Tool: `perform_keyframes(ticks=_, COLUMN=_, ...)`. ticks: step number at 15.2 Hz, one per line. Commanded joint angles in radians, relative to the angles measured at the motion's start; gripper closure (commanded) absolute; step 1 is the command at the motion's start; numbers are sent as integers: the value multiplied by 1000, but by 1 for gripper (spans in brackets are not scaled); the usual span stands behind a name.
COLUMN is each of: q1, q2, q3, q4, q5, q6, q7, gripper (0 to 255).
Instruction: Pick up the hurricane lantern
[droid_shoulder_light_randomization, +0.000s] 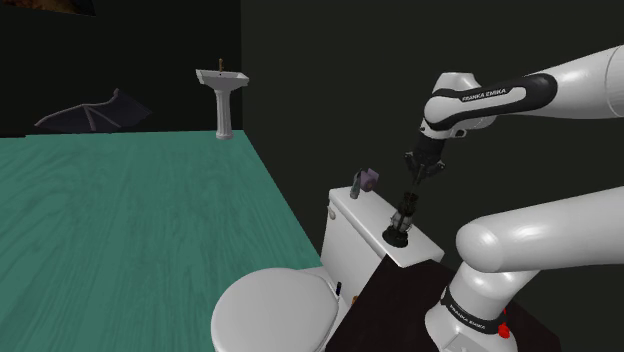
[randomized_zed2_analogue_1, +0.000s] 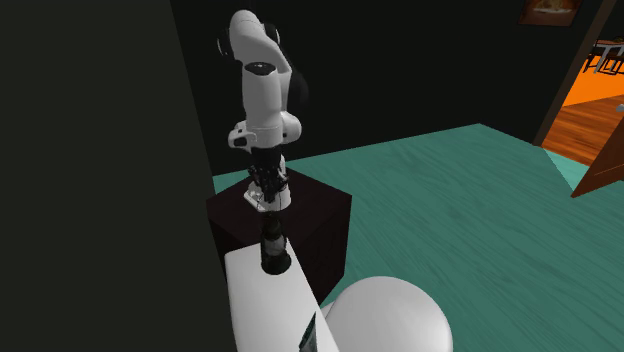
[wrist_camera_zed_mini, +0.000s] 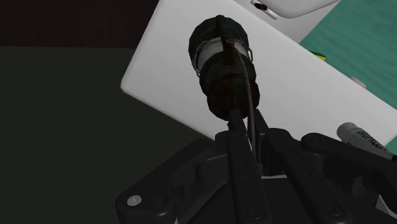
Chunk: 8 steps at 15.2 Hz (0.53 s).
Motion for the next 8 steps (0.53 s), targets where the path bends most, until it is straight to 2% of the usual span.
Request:
perform_keyframes(ticks=1, q1=2, q2=-6, q3=4, q4=20, q5=4, q6=-26, q7=0, gripper=255)
perform_keyframes(ticks=8, q1=6, q2=-24, q3=14, q4=104, q5=14, q6=-127, q7=-4, gripper=255)
